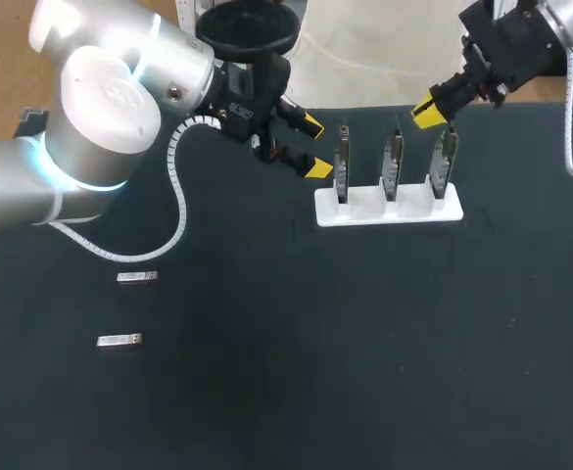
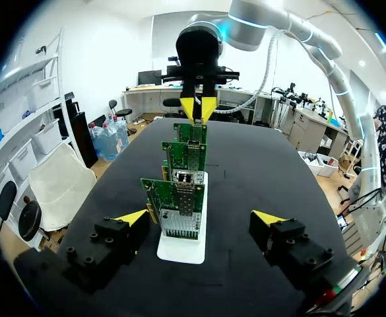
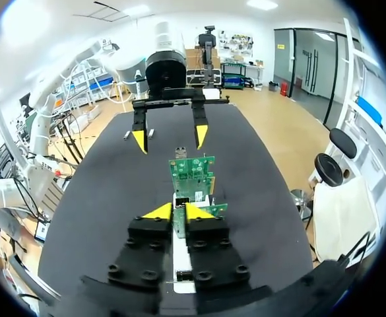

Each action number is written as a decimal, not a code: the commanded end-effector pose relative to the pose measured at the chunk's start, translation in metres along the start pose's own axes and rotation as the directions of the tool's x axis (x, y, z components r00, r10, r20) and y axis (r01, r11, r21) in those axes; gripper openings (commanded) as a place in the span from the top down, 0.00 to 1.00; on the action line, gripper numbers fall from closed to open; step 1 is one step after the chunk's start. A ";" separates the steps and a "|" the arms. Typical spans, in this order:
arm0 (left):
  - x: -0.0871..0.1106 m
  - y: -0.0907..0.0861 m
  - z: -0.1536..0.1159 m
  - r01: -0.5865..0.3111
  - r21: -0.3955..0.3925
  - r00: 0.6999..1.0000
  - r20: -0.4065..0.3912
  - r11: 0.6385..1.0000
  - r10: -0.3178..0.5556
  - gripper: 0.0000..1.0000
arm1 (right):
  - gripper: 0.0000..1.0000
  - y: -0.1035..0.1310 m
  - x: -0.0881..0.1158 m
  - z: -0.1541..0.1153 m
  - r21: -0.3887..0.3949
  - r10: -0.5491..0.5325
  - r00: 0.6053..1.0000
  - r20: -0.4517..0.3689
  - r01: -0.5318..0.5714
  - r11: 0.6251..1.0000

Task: Pick up the optical module with the left hand, and insert it into the network port with the right hand.

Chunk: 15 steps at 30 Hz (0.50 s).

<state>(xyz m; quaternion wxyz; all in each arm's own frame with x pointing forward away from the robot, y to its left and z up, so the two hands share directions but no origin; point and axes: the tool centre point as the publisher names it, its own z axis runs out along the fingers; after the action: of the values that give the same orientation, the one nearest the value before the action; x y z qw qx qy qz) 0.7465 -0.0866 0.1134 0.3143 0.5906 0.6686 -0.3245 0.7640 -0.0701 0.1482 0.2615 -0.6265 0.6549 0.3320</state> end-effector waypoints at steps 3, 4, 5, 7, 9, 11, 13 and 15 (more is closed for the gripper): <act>-0.001 0.001 0.001 0.002 0.002 1.000 -0.006 1.000 -0.002 0.00 | 0.00 0.001 0.000 0.000 0.005 0.000 1.000 -0.001 0.000 1.000; -0.001 0.001 0.001 0.002 0.002 1.000 -0.006 1.000 -0.002 0.00 | 0.00 0.001 0.000 0.000 0.005 0.000 1.000 -0.001 0.000 1.000; -0.001 0.001 0.001 0.002 0.002 1.000 -0.006 1.000 -0.002 0.00 | 0.00 0.001 0.000 0.000 0.005 0.000 1.000 -0.001 0.000 1.000; -0.001 0.001 0.001 0.002 0.002 1.000 -0.006 1.000 -0.002 0.00 | 0.00 0.001 0.000 0.000 0.005 0.000 1.000 -0.001 0.000 1.000; -0.001 0.001 0.001 0.002 0.002 1.000 -0.006 1.000 -0.002 0.00 | 0.00 0.001 0.000 0.000 0.005 0.000 1.000 -0.001 0.000 1.000; -0.001 0.001 0.001 0.002 0.002 1.000 -0.006 1.000 -0.002 0.00 | 0.00 0.001 0.000 0.000 0.005 0.000 1.000 -0.001 0.000 1.000; -0.003 0.001 -0.005 -0.019 -0.008 1.000 -0.011 1.000 0.018 0.00 | 0.00 0.001 0.000 0.000 0.005 0.000 1.000 -0.001 0.000 1.000; -0.004 0.001 -0.011 -0.030 -0.020 0.999 -0.020 0.999 0.030 0.00 | 0.00 0.001 0.000 0.000 0.005 0.000 1.000 -0.001 0.000 1.000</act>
<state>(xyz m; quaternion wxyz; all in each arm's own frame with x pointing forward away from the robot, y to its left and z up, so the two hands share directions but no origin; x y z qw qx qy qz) 0.7500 -0.0841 0.1160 0.3200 0.5986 0.6644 -0.3127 0.7638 -0.0699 0.1482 0.2615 -0.6264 0.6553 0.3314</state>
